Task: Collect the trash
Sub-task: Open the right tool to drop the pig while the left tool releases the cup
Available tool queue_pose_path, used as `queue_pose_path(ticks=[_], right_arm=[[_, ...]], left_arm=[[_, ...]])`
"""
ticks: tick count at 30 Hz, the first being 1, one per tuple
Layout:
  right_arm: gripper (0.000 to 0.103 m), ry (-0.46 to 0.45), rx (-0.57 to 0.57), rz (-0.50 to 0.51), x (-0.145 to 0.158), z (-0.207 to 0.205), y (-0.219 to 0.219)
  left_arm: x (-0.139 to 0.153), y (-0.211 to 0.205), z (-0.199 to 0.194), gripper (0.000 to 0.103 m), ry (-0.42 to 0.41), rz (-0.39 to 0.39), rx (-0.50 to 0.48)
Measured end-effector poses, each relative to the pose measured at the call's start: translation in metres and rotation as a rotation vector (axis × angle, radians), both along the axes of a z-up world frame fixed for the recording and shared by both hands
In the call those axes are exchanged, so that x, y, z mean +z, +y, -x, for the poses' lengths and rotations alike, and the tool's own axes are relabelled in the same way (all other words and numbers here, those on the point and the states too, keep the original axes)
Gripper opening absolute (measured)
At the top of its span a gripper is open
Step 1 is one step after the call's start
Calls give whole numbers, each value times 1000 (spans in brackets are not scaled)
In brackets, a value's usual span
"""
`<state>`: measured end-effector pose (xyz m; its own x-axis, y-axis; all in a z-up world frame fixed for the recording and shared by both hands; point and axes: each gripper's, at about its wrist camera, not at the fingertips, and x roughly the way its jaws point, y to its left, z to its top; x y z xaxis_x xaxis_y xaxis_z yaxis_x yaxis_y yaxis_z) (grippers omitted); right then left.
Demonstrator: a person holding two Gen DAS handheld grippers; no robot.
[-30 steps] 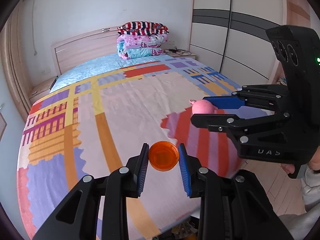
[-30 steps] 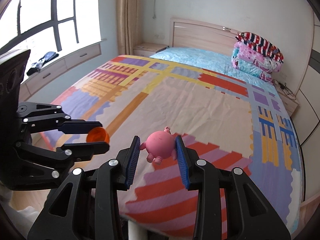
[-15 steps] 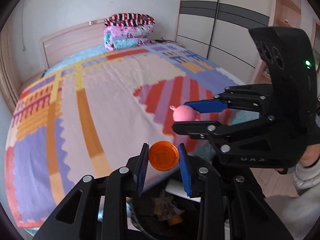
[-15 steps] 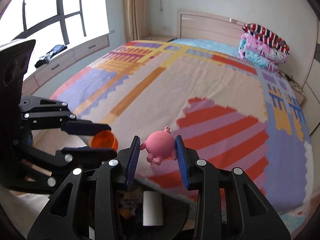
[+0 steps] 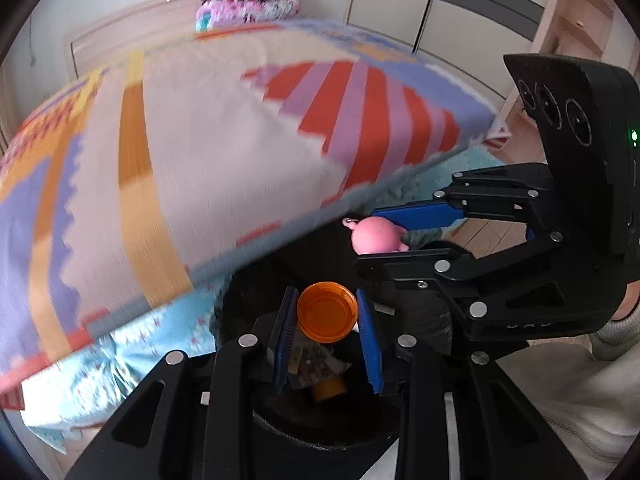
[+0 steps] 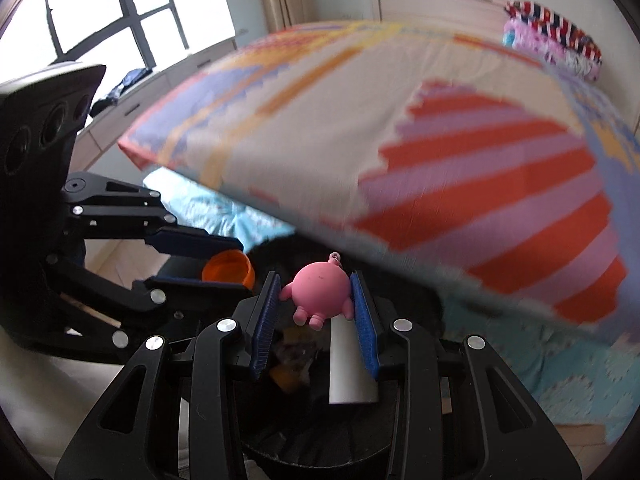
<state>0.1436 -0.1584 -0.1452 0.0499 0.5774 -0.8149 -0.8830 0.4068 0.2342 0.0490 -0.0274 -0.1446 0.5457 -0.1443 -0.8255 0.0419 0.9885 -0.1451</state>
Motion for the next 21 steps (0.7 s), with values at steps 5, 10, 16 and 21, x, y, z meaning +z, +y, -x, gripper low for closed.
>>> queue_pose_path(ticks=[5,10,16,21], right_arm=[[36,41,1,41,-25,2,6],[36,88,2,66,-43,1,16],[39,107,1,69,-50,-4,24],[45,97,-17,62,-47,-9,24]], left_arm=[[-28,9,-2,29,57,34,28],[-41,12,-2,29,85,51,39],[-50,15,-3,29,108,78,46],[-51,14,-4,37,119,77,47]])
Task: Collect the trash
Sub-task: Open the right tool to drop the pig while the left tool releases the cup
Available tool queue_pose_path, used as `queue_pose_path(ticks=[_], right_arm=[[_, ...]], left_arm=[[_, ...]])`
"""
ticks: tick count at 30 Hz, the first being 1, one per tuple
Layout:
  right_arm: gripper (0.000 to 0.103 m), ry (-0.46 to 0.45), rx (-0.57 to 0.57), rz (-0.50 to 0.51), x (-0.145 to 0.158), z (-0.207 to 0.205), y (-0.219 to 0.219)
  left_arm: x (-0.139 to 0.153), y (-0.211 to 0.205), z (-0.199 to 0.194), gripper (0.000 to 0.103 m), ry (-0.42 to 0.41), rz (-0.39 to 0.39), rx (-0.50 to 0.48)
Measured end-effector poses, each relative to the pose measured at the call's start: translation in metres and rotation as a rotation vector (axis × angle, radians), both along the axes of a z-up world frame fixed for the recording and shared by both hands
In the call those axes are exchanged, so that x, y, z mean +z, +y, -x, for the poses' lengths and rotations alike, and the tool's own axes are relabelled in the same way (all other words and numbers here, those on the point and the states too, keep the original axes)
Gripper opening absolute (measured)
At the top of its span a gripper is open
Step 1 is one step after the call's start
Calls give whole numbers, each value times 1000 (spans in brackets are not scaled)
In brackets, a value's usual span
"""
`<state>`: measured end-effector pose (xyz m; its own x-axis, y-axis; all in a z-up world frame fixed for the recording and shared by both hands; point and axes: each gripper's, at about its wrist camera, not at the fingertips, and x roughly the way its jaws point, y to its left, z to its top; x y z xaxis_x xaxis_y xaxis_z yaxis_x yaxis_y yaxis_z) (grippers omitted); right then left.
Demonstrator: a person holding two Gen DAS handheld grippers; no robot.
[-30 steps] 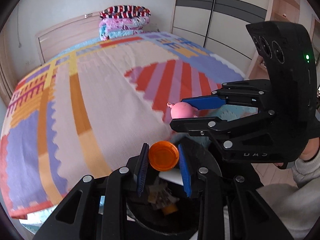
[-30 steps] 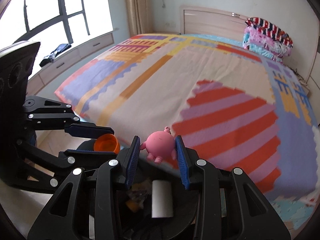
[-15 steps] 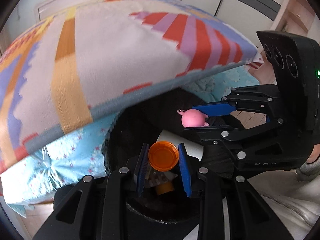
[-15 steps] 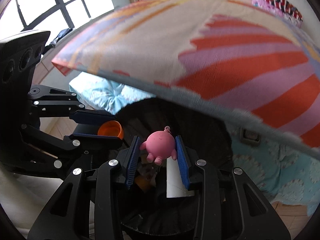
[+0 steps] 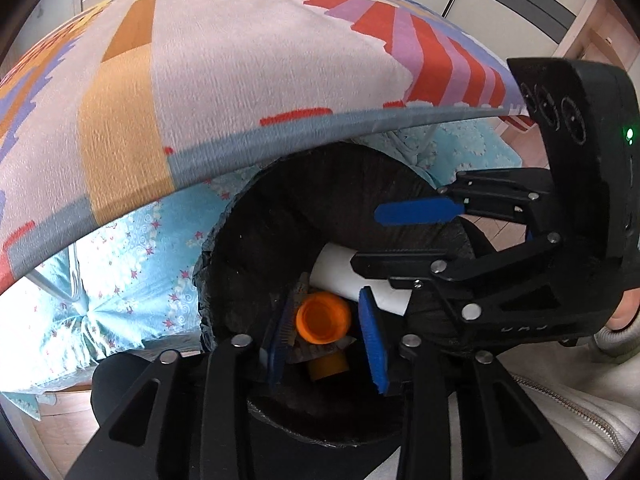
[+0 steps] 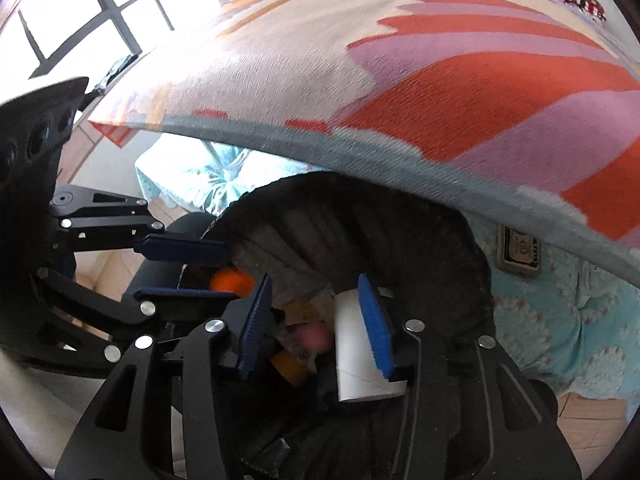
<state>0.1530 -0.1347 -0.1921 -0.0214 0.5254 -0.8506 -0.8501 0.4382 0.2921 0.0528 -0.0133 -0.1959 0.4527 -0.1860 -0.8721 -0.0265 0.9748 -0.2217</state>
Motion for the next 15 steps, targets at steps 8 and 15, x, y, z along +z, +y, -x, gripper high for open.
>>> queue_pose_path(ticks=[8,15], right_arm=[[46,-40,-10,-17,23,0,-8],[65,-63,-13,-29,49,3,-33]], left_arm=[[20,-5,5,47,-46,-14,-11],[46,-7,26,47,-105,-14,-16]])
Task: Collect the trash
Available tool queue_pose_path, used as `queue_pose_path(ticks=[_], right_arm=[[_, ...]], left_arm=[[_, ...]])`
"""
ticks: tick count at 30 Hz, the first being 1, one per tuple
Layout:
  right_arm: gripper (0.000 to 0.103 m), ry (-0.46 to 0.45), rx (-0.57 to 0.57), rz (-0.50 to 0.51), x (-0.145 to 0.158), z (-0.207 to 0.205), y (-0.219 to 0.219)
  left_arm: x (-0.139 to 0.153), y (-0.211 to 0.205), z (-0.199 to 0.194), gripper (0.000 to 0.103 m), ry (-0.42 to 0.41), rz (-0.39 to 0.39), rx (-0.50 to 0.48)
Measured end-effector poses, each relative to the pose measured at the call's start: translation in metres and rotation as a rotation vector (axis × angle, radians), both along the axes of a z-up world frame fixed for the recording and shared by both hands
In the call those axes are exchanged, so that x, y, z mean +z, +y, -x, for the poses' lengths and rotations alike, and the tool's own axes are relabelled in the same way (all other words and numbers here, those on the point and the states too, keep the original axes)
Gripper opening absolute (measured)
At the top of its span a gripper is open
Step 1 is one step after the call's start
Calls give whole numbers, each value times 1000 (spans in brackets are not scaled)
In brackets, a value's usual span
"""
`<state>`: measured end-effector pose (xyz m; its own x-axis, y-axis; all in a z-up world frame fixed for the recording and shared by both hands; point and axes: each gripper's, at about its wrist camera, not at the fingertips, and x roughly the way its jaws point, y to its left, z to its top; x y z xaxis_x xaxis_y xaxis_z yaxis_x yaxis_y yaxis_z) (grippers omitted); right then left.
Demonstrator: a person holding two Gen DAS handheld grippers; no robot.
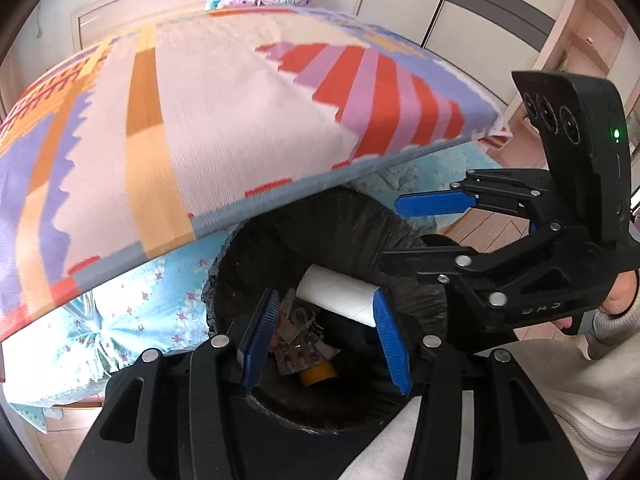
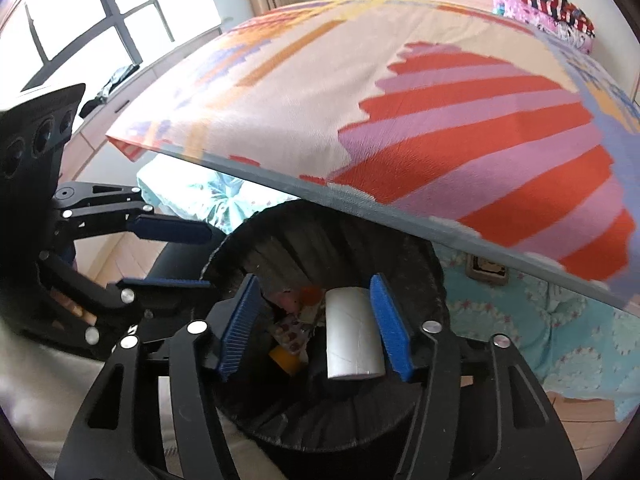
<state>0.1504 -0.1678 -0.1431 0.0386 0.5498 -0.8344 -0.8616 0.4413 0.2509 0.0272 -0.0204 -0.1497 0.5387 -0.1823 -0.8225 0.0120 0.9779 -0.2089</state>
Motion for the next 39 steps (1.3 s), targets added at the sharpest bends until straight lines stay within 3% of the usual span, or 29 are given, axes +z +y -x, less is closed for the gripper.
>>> queue_pose_path(ticks=[3,10,13,16,18,24,26,28,39], right_arm=[[72,-5,13,17,13,5,-7],[77,3,53,23,33,18,-21],[82,8,69,23,41,26,-24],[82,19,81,36,46,31,-27],[82,36,86,46,47,33,-28],[84,66,90,33,51,35,-32],[84,57,85,39,53,37,-31],[84,53,85,37,55,37,-31],[84,33,96,43,60,39,-30]], left_arm=[[8,-2,7,47,-12,3,-10],[30,-8,16,47,-22,11,-21],[38,-11,22,58,-29,6,-22],[45,-13,27,59,-37,13,-25],[48,-14,30,66,-43,22,-19],[50,-14,33,67,-36,34,-10],[51,-15,35,78,-36,30,-12],[52,-15,35,83,-42,30,-11],[55,-14,36,84,-47,40,-8]])
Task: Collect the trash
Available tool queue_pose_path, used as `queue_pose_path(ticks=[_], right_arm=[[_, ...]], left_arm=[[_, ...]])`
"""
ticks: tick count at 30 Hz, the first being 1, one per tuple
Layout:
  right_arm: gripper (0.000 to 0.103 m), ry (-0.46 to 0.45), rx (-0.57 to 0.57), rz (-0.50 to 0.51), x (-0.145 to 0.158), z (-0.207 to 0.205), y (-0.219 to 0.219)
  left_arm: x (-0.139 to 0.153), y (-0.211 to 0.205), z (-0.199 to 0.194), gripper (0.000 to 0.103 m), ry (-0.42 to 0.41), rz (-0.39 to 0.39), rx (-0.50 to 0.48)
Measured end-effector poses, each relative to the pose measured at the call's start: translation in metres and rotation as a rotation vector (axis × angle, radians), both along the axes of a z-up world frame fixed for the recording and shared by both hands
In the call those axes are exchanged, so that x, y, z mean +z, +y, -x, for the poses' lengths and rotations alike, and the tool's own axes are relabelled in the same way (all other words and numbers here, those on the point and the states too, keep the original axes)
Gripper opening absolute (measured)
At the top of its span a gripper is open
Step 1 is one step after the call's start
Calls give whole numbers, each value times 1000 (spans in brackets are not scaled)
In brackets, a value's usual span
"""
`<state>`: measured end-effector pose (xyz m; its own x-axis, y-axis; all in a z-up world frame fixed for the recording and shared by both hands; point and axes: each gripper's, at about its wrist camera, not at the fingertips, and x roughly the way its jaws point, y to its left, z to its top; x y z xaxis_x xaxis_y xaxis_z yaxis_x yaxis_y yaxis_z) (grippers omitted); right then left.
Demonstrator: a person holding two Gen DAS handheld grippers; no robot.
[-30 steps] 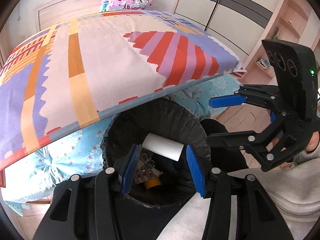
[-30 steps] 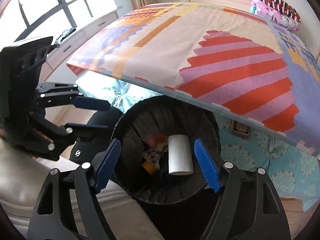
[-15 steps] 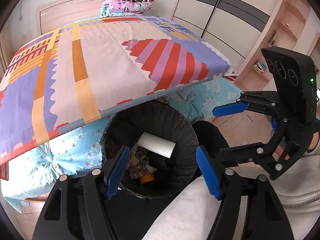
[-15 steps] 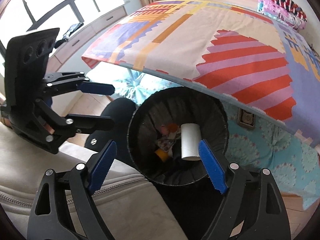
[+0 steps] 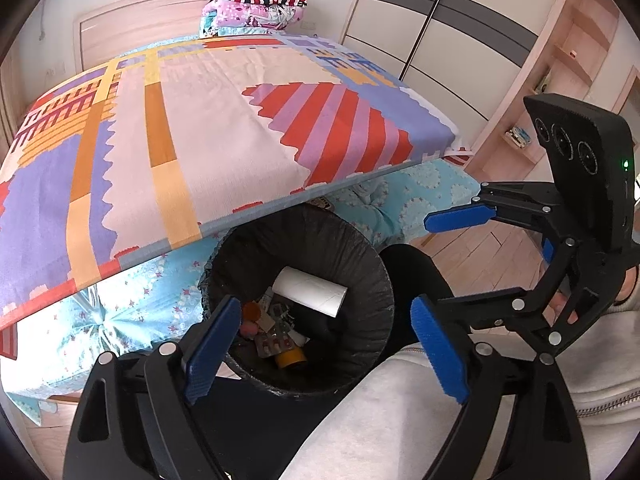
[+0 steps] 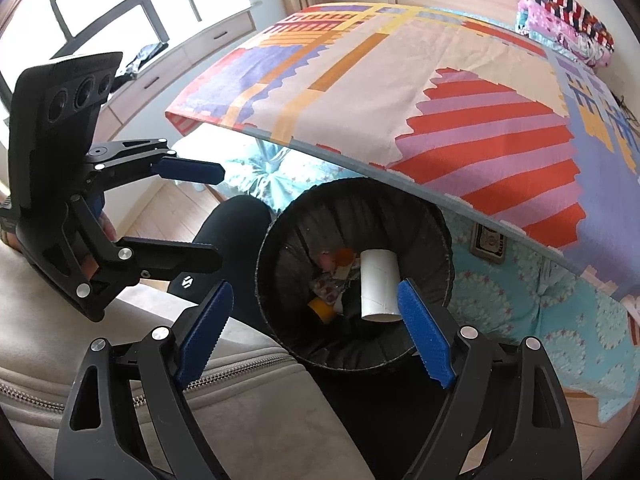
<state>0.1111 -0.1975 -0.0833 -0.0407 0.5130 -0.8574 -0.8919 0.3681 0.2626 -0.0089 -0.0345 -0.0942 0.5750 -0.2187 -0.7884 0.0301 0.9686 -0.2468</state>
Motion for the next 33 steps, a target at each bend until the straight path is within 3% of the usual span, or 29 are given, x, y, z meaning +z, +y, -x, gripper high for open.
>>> queue_pose_path(ticks=[33], right_arm=[[84,-20,4,-5,4,1,-1]], left_arm=[[3,-9,-1,84,-15,-17,-16]])
